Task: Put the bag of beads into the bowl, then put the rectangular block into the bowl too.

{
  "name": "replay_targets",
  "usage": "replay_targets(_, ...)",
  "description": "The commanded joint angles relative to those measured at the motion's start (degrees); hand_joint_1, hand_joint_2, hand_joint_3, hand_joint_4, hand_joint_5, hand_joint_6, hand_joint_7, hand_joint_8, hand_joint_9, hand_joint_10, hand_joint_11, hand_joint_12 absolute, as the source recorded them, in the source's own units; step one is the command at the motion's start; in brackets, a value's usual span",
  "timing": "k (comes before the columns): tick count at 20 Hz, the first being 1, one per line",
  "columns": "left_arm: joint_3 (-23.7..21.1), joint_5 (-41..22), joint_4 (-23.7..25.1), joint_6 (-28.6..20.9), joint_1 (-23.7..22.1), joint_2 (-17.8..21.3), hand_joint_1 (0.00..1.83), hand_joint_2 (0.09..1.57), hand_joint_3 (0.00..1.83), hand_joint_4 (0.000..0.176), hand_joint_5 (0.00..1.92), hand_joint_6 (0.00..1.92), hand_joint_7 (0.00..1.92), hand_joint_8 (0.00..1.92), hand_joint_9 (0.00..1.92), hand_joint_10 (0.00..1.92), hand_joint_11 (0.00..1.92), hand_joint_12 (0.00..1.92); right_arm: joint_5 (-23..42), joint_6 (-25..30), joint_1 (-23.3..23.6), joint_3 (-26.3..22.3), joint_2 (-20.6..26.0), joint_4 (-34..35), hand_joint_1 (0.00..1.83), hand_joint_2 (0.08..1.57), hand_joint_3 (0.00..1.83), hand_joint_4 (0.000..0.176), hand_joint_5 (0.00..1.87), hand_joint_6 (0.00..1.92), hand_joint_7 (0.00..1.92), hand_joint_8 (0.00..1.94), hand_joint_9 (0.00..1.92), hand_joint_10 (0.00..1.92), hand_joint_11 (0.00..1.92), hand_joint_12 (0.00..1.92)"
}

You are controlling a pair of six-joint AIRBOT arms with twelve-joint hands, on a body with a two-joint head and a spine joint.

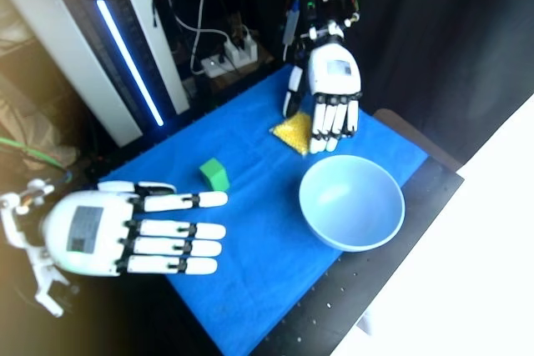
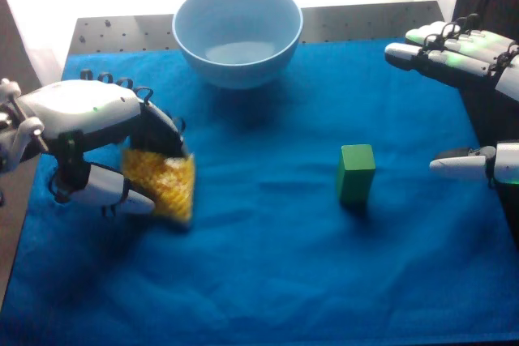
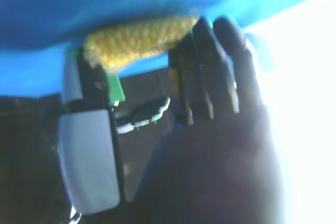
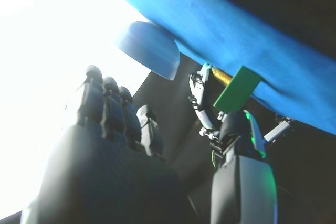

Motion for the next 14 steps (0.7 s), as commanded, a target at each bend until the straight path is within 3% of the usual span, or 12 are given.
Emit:
replay_targets(1, 0.2, -3.1, 0.3, 0.4, -1.2, 0.4, 1.21, 1.23, 0.00, 0.000, 0.76, 1.09, 0.78, 1.53, 0.50, 1.81, 0.37, 1.92, 6.7, 0.2, 0.8, 0.2, 0.1, 1.8, 0.70, 1.07, 0.01, 0.176, 0.02, 0.00, 0.01, 0.00, 0.00, 0.00, 0.00, 0.00)
replay_targets(3, -0.4, -5.8, 0.3, 0.4, -3.1, 1.6, 1.23, 1.19, 0.00, 0.000, 0.90, 0.92, 0.81, 1.50, 0.53, 1.76, 0.40, 1.92, 6.7, 0.2, 0.8, 0.2, 0.1, 1.8, 0.68, 1.09, 0.01, 0.176, 0.02, 0.00, 0.00, 0.00, 0.00, 0.00, 0.00, 0.00)
replay_targets(7, -0.9, -10.1, 0.4, 0.4, -7.2, 3.2, 1.21, 1.20, 0.00, 0.000, 0.88, 0.99, 0.77, 1.53, 0.46, 1.74, 0.38, 1.92, 6.7, 0.2, 0.8, 0.2, 0.0, 1.8, 0.68, 1.09, 0.01, 0.176, 0.03, 0.00, 0.01, 0.00, 0.00, 0.00, 0.00, 0.00)
replay_targets(8, -0.5, -11.3, 0.5, 0.4, -8.9, 3.1, 1.24, 1.17, 0.00, 0.000, 0.98, 0.83, 0.79, 1.50, 0.53, 1.64, 0.39, 1.92, 6.7, 0.2, 0.8, 0.2, 0.0, 1.8, 0.65, 1.09, 0.01, 0.176, 0.03, 0.00, 0.01, 0.00, 0.00, 0.00, 0.01, 0.01)
replay_targets(10, 1.0, -12.2, 0.5, 1.0, -12.5, 1.8, 1.25, 1.15, 0.00, 0.000, 1.01, 0.75, 0.83, 1.46, 0.60, 1.60, 0.41, 1.91, 6.7, 0.2, 0.8, 0.3, 0.0, 1.8, 0.66, 1.09, 0.00, 0.176, 0.03, 0.00, 0.01, 0.00, 0.00, 0.00, 0.00, 0.00)
replay_targets(12, 3.2, -11.1, -1.1, 4.6, -16.8, -1.0, 1.16, 1.11, 0.00, 0.000, 0.99, 0.95, 0.74, 1.44, 0.66, 1.65, 0.56, 1.92, 6.7, 0.2, 0.8, 0.5, -0.2, 1.8, 0.66, 1.09, 0.00, 0.176, 0.04, 0.00, 0.04, 0.01, 0.00, 0.00, 0.00, 0.00)
replay_targets(13, 5.1, -10.1, -3.8, 8.0, -18.6, -3.2, 1.24, 1.15, 0.00, 0.000, 0.97, 0.81, 0.85, 1.43, 0.62, 1.70, 0.52, 1.92, 6.7, 0.2, 0.8, 0.7, -0.4, 1.8, 0.65, 1.10, 0.01, 0.176, 0.02, 0.00, 0.03, 0.00, 0.00, 0.00, 0.00, 0.00)
replay_targets(14, 6.1, -9.5, -4.5, 8.7, -19.3, -4.2, 1.24, 1.15, 0.00, 0.000, 0.97, 0.81, 0.85, 1.43, 0.62, 1.70, 0.52, 1.92, 6.7, 0.2, 0.8, 0.8, -0.5, 1.8, 0.65, 1.10, 0.01, 0.176, 0.02, 0.00, 0.03, 0.00, 0.00, 0.00, 0.00, 0.00)
